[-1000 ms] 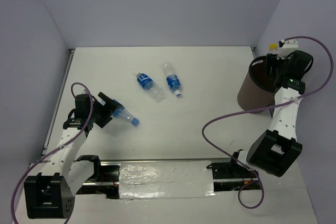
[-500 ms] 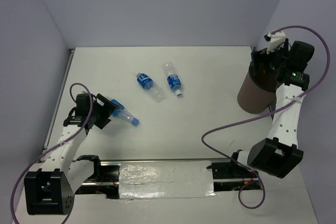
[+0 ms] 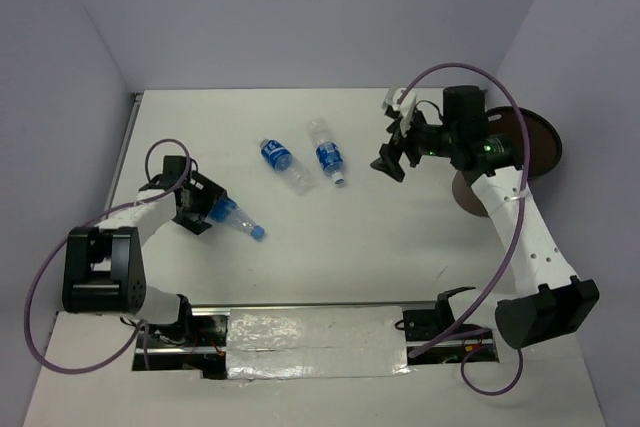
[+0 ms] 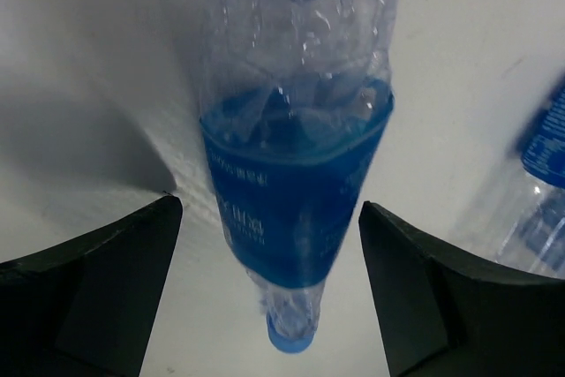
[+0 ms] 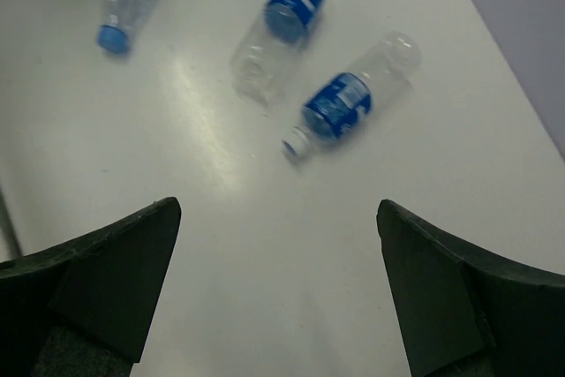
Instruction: Put the plastic bottles in the bin
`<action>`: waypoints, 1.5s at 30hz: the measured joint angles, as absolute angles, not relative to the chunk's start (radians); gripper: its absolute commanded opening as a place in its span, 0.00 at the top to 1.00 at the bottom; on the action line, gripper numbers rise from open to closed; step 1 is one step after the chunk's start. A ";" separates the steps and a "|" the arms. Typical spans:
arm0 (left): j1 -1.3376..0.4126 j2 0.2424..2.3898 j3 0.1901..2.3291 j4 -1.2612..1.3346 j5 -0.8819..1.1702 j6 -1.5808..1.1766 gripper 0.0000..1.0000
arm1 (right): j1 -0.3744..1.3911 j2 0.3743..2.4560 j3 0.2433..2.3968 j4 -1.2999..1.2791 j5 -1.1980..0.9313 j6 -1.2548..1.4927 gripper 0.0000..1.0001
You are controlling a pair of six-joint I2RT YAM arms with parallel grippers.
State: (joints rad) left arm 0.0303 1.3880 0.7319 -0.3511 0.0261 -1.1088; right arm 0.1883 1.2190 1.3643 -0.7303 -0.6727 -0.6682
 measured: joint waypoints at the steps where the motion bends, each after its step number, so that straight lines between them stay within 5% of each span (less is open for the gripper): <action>1: 0.030 1.420 0.736 -0.335 0.025 -1.107 0.08 | 0.216 1.225 1.363 -0.730 -0.686 -0.657 0.00; 2: 0.030 1.450 0.739 -0.320 0.023 -1.106 0.12 | 0.246 1.230 1.359 -0.730 -0.699 -0.644 0.00; 7: 0.030 1.536 0.779 -0.231 0.046 -1.104 0.72 | 0.397 1.254 1.282 -0.726 -0.760 -0.563 0.00; 12: 0.029 1.524 0.771 -0.171 0.087 -1.101 0.92 | 0.444 1.312 1.262 -0.708 -0.783 -0.448 0.00; 27: -0.108 1.152 0.820 -0.251 0.232 -1.139 0.92 | 0.632 1.587 1.473 -0.480 -0.709 0.170 0.00; 37: -0.266 1.188 0.857 -0.144 0.284 -1.211 0.93 | 0.709 1.665 1.547 -0.488 -0.640 0.184 0.00; 45: -0.326 1.244 0.871 0.011 0.300 -1.207 0.94 | 0.712 1.651 1.411 -0.475 -0.480 0.145 0.00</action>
State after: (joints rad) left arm -0.3264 1.2438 0.8715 0.0109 0.3000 -1.2072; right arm 0.7120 1.6512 1.4113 -0.4747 -0.4801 0.1448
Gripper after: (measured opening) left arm 0.216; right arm 0.994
